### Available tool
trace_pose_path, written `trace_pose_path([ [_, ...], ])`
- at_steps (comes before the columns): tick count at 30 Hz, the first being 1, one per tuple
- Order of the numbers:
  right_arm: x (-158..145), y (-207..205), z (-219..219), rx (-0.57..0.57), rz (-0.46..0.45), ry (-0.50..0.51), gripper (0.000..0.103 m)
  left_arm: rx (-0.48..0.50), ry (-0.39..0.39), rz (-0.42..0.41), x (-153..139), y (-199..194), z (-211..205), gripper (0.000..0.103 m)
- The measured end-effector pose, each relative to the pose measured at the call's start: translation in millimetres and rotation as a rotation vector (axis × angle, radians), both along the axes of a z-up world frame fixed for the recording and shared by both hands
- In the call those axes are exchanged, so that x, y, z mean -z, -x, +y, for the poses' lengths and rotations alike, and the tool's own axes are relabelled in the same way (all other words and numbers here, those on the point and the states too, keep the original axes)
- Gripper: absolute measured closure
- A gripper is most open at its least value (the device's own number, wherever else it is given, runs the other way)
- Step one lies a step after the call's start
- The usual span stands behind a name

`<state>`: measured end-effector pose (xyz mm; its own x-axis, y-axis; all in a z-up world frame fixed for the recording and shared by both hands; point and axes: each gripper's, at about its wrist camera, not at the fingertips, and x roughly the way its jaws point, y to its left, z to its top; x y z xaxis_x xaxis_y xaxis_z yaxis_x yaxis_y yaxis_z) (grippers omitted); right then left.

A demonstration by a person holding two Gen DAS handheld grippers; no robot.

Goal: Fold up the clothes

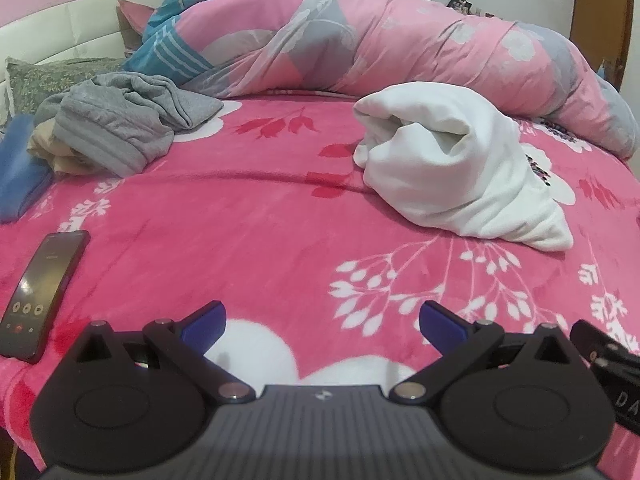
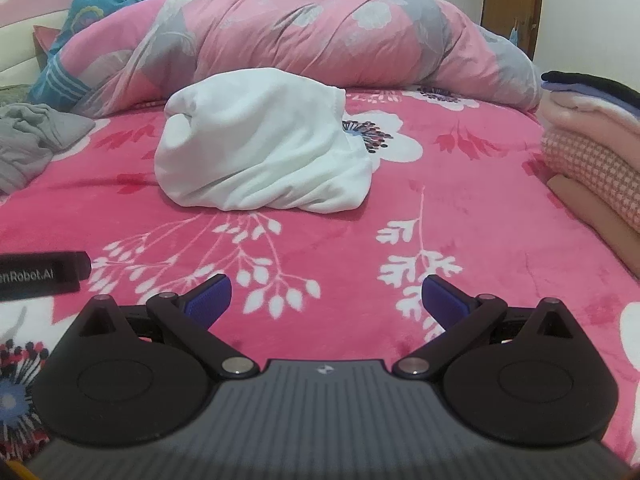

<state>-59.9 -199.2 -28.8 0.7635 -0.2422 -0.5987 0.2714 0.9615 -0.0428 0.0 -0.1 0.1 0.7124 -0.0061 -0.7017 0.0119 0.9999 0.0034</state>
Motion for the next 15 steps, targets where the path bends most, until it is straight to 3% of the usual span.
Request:
trace_pose_path([
  [8,-12,5,0,0.012,-0.02,-0.01,0.001,0.043,0.046,0.058,-2,5,3,0.0],
  [11,-14,10,-1,0.019,-0.037,-0.009,0.001,0.007,0.007,0.099,-1,6,1,0.0],
  [15,-17,11,1,0.025,-0.039,-0.004,0.001,0.014,-0.038,0.075,1,10,1,0.0],
])
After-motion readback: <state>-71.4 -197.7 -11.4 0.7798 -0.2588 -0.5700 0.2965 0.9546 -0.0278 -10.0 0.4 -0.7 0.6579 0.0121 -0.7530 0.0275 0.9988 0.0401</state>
